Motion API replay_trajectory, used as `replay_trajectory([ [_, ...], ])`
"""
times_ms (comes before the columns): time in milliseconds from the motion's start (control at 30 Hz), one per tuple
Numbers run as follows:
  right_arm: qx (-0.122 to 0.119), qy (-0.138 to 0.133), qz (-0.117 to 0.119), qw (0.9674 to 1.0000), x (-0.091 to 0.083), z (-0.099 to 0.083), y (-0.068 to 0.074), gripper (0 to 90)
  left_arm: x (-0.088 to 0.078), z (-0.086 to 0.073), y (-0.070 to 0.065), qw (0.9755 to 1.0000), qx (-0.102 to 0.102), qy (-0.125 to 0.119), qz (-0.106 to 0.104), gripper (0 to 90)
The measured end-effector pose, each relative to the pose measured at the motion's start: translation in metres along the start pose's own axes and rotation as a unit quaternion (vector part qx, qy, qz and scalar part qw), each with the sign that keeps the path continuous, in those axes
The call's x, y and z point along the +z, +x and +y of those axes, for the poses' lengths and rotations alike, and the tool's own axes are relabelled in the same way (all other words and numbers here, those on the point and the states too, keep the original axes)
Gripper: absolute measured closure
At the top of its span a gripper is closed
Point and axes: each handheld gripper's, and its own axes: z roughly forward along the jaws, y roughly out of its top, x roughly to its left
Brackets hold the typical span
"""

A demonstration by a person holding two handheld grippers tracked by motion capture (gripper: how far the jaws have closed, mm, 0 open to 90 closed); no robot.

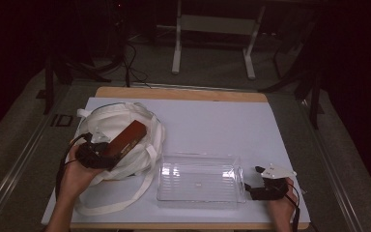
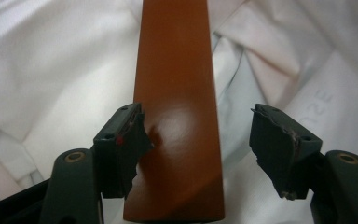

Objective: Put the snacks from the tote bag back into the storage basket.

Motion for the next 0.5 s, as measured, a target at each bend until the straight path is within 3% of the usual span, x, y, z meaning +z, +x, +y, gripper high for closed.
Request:
replay_trajectory([
  [300, -0.002, -0.001, 0.0, 1.0, 0.0004, 0.0, 0.0006, 15.6, 0.0031, -0.0016, 0.0059, 0.9997, -0.004, 0.021, 0.014, 30.3],
  [467, -0.004, 0.001, 0.0, 1.0, 0.0005, 0.0001, 0.0008, 15.6, 0.0081, -0.0039, 0.01, 0.9989, -0.001, 0.045, 0.011, 31.5],
  [500, -0.005, 0.002, 0.0, 1.0, 0.0007, 0.0001, 0.0009, 15.6, 0.0089, -0.0031, 0.0095, 0.9984, 0.007, 0.056, 0.009, 32.1],
])
